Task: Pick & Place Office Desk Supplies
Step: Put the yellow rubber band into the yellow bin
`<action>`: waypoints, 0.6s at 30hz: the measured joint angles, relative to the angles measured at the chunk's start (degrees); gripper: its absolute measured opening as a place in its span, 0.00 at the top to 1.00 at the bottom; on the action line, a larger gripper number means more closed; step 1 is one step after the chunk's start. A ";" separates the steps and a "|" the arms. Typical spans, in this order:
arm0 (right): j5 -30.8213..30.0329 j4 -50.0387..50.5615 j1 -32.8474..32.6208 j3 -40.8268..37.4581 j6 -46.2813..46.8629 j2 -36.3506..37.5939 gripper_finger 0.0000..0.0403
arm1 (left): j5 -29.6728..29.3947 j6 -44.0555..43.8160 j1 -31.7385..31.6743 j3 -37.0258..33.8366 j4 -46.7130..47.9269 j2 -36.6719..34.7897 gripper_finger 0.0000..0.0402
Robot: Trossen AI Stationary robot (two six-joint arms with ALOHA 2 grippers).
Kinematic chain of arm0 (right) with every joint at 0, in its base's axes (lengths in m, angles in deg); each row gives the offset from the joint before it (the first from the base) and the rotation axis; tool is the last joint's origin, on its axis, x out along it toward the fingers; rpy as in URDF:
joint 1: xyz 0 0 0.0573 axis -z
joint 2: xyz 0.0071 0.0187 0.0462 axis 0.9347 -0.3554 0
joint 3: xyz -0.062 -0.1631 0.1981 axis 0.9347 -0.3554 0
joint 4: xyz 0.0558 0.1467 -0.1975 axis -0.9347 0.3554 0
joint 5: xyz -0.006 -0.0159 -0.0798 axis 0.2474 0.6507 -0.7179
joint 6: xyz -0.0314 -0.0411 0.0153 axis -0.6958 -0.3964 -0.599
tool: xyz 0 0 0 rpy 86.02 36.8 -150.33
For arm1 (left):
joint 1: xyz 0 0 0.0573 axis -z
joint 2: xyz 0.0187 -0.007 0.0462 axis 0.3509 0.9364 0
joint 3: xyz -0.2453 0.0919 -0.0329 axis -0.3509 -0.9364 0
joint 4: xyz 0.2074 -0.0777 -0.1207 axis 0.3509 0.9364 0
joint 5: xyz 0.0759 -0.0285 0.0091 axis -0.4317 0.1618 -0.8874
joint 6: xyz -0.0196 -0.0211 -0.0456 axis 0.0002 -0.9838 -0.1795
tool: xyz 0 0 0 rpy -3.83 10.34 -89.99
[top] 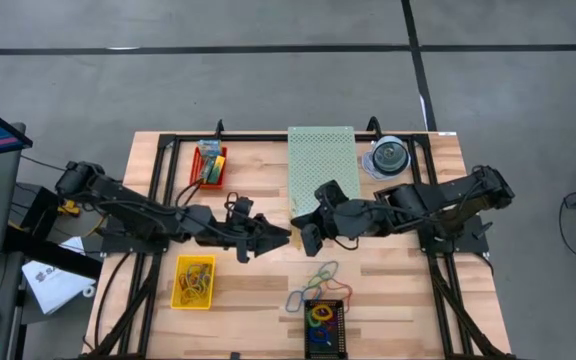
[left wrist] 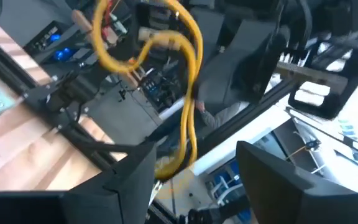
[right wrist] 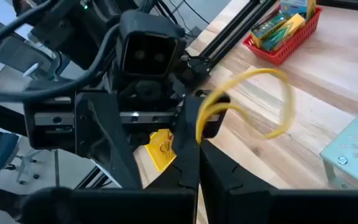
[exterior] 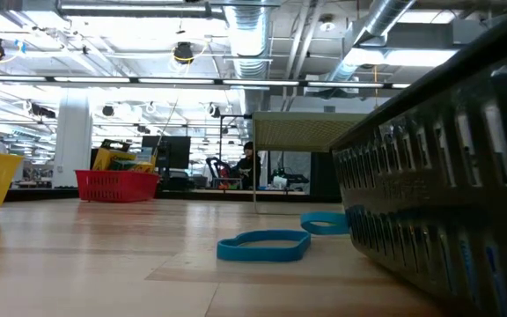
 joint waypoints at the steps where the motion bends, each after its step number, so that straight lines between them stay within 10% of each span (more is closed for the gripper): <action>1: 0.00 0.02 0.00 0.00 -0.11 0.00 1.00 | 0.00 0.02 -0.36 0.46 -0.26 0.34 0.46; 18: -0.22 -1.56 0.44 -0.02 -0.95 0.00 1.00 | 0.07 0.26 -1.86 1.09 0.33 0.45 0.47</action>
